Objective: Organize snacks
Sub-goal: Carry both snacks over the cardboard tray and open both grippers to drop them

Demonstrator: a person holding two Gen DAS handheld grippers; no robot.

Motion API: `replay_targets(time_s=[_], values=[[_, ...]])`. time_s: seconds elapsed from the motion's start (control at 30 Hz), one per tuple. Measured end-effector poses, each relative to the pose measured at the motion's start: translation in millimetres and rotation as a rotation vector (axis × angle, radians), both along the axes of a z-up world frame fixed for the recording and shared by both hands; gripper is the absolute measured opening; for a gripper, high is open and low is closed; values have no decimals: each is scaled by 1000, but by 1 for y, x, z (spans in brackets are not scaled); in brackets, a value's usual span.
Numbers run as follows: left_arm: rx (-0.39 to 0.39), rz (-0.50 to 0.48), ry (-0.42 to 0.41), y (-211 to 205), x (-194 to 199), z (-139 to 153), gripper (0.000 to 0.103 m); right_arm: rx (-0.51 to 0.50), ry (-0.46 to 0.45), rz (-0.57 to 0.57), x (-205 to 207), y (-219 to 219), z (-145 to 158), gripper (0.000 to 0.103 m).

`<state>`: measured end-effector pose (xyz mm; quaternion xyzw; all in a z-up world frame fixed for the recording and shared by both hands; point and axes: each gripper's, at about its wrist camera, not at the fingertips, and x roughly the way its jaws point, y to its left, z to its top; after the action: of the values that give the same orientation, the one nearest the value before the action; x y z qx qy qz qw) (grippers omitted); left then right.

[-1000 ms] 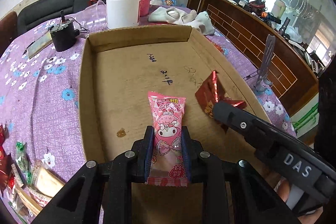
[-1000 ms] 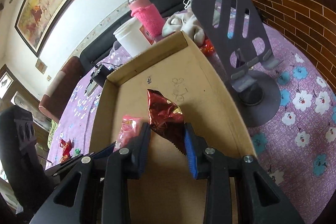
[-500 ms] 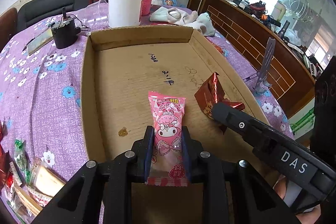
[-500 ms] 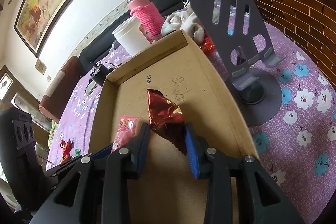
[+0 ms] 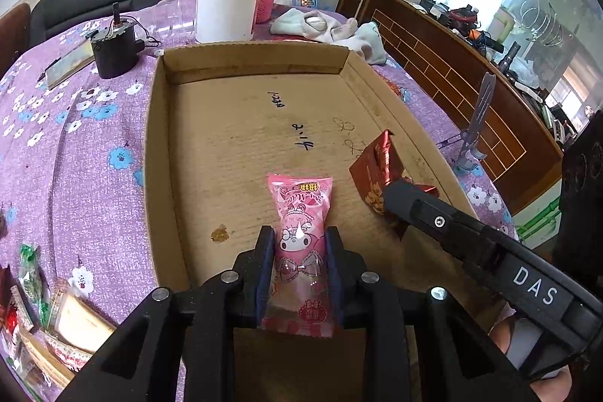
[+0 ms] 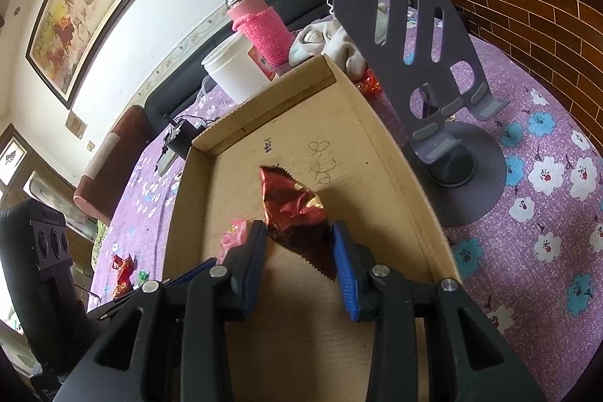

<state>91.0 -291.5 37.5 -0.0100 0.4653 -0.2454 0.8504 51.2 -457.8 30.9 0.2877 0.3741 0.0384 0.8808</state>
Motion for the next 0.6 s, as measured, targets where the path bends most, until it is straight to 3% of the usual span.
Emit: replay_targets(time_s=[0.1, 0.17, 0.43, 0.53, 0.6], values=[[-13, -6, -3, 1, -2, 1, 33, 13, -13, 6, -2, 0, 1, 40], [-15, -3, -10, 2, -4, 3, 42, 9, -23, 5, -3, 1, 3, 41], [-31, -9, -22, 3, -13, 12, 43, 40, -96, -7, -15, -3, 15, 41], [-34, 2, -54, 6, -20, 26, 43, 31, -113, 9, -18, 2, 19, 41], [-41, 22, -64, 12, -27, 40, 43, 39, -136, 12, -22, 3, 22, 46]])
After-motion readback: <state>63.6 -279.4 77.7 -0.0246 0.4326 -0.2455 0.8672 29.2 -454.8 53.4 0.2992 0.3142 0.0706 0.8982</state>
